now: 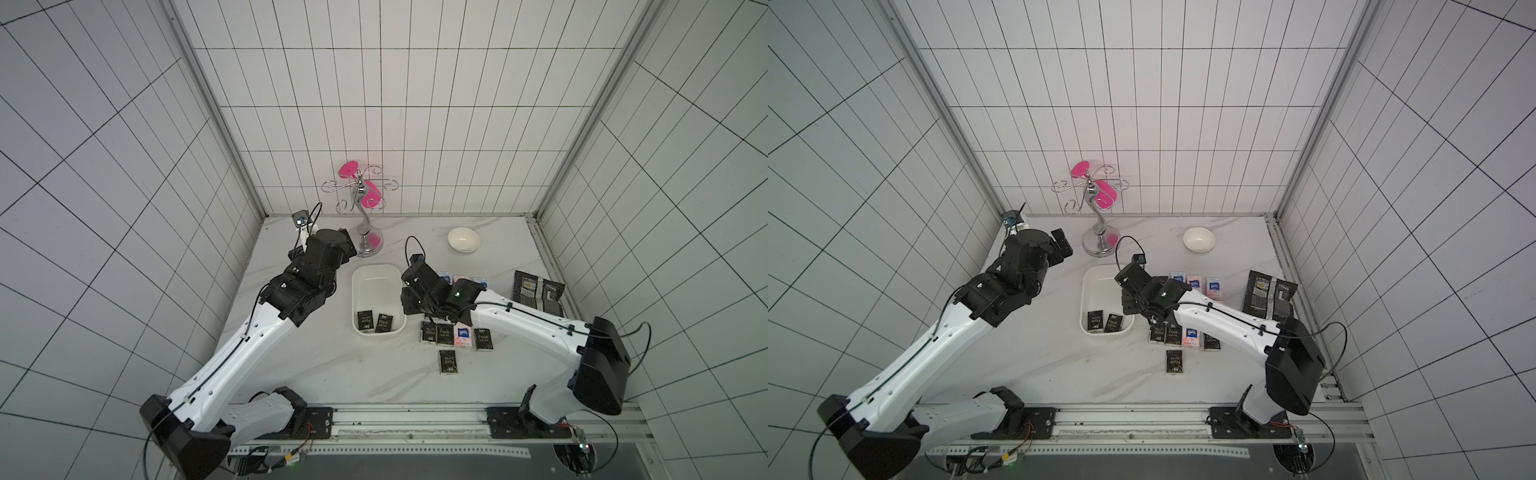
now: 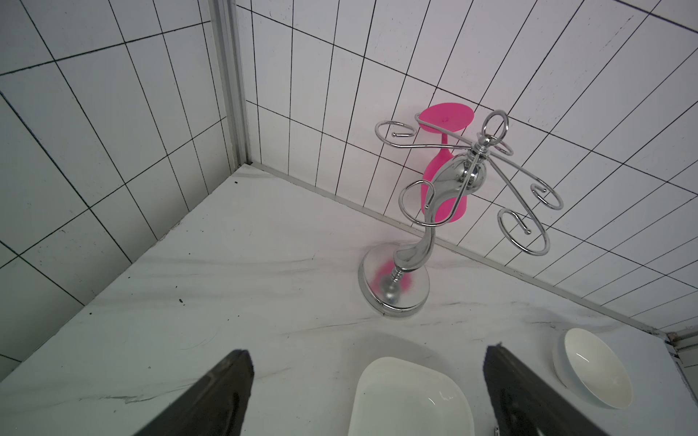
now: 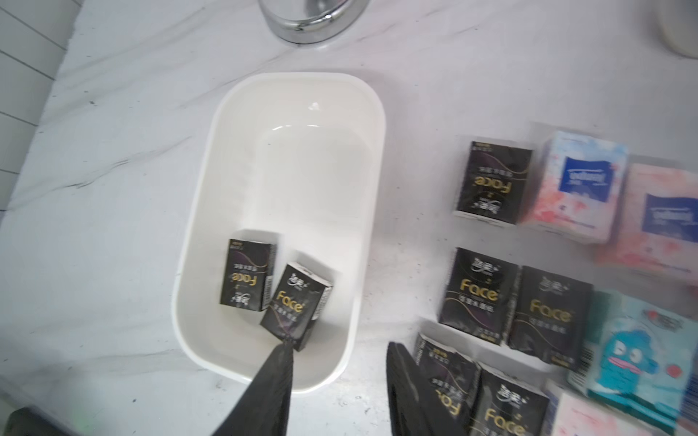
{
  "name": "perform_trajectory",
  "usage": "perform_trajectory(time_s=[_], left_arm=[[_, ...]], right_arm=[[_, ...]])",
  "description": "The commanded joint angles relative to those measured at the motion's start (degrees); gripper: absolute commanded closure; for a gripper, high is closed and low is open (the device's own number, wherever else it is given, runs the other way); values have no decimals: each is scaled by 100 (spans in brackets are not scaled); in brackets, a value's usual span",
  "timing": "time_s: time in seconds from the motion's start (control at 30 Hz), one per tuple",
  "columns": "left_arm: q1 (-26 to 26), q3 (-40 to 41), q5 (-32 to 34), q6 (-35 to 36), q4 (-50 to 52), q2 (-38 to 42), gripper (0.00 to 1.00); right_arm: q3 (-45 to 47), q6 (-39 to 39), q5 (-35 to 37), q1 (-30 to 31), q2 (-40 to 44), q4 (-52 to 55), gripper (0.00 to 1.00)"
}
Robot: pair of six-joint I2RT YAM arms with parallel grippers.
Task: Take the pocket tissues out of the storage box
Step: Pick up the pocket tissues from the storage box.
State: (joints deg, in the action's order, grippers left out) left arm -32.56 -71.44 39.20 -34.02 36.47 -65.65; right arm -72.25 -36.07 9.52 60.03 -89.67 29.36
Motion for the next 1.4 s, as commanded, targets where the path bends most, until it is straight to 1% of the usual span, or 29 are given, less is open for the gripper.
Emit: perform_trajectory(time_s=[0.0, 0.1, 0.3, 0.4, 0.47, 0.6, 0.8, 0.9, 0.97, 1.1, 1.37], left_arm=[[36, -2, 165, -25, 95, 13, 1], [41, -34, 118, -30, 80, 36, 1], [39, -107, 80, -26, 123, -16, 1], [30, -90, 64, -26, 132, -23, 2], [30, -72, 86, -21, 131, -23, 2], [41, -50, 109, -9, 135, -8, 1], [67, -19, 116, 9, 93, 27, 2], [74, 0, 89, -12, 79, 21, 2], [74, 3, 74, -25, 78, 22, 1], [74, 7, 61, -26, 82, 62, 2], [74, 29, 88, -17, 77, 85, 1]], right_arm=[[-329, 612, -788, 43, -421, -178, 54], [-589, 899, -1017, 88, -784, -40, 53], [-739, 1314, -1370, 88, -1265, -1, 52], [-1013, 1529, -1786, 96, -1621, 141, 51], [-1180, 1590, -1805, 105, -1833, 248, 51], [-1232, 1651, -1926, 129, -2040, 197, 50], [-1304, 1818, -1977, 158, -2235, 280, 49], [-1594, 1906, -2023, 175, -2459, 455, 49], [-1919, 1974, -1843, 198, -2690, 739, 49], [-2206, 2034, -1672, 237, -2968, 933, 49], [-2407, 2056, -1485, 261, -3309, 1022, 48]])
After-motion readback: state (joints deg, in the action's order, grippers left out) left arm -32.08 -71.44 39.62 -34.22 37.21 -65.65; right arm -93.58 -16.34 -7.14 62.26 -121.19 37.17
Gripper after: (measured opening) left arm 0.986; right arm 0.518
